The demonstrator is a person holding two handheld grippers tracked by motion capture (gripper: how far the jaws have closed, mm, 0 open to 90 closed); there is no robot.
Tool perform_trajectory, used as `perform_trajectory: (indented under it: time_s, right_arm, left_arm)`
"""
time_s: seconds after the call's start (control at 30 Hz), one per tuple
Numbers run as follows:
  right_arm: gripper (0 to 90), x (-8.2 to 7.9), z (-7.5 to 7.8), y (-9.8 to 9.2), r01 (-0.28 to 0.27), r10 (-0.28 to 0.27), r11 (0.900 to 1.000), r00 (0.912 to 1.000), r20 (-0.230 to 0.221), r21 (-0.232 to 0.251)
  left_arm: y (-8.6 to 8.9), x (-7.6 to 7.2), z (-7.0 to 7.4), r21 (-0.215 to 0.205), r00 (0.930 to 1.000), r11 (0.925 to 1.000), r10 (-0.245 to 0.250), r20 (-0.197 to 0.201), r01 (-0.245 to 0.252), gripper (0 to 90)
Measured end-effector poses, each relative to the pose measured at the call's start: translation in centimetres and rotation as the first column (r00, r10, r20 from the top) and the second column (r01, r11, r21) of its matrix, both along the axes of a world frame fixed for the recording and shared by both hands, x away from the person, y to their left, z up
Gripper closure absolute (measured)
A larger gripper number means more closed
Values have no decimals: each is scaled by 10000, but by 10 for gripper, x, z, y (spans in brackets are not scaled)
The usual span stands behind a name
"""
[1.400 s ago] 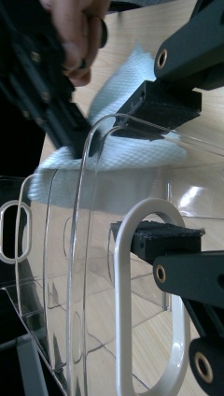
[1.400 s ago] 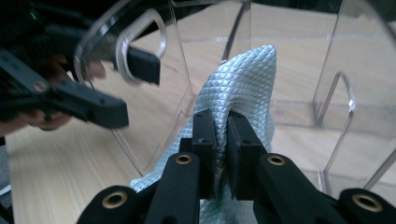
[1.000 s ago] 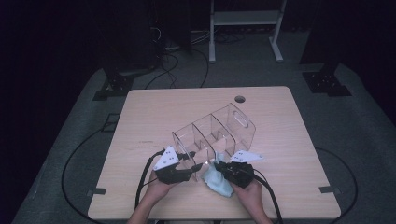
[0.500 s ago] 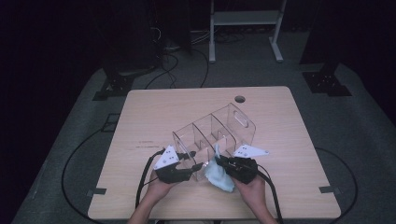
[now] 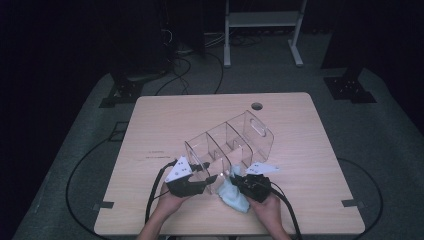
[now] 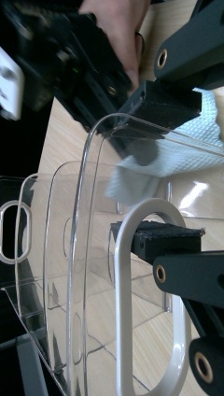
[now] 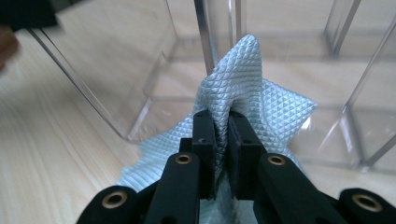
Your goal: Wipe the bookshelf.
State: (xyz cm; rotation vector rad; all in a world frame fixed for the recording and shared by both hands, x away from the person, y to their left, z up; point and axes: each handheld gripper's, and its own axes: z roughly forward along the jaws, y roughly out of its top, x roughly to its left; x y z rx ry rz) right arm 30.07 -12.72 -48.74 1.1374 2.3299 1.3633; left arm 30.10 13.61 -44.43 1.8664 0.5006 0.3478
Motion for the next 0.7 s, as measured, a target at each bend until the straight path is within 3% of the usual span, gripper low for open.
perform_trajectory:
  time_s: [0.2,0.37,0.5,0.63,0.67,0.7]
  right_arm:
    - [825,2,-3,-1,-92,82,9997,9991,-420,-225]
    - [826,-7,32,-4,-99,78,9993,9983,579,354]
    - [826,-8,54,-4,-107,53,9990,9924,1226,431]
    - [826,-8,47,-1,-20,5,9999,9933,1156,136]
    - [827,-7,39,-1,10,-19,10000,9947,1031,89]
    - [828,-6,22,-1,59,-60,10000,9982,605,17]
  left_arm:
    - [0,0,1,-90,10000,10000,9,-53,-10,473]
    - [0,0,0,-75,10000,10000,16,-30,-16,474]
    - [0,0,1,-56,10000,10000,9,-33,-9,474]
    - [0,0,1,-18,10000,10000,-7,-46,7,473]
    - [0,0,1,-5,10000,10000,-12,-42,12,473]
    - [0,0,1,-5,10000,10000,-9,-39,9,473]
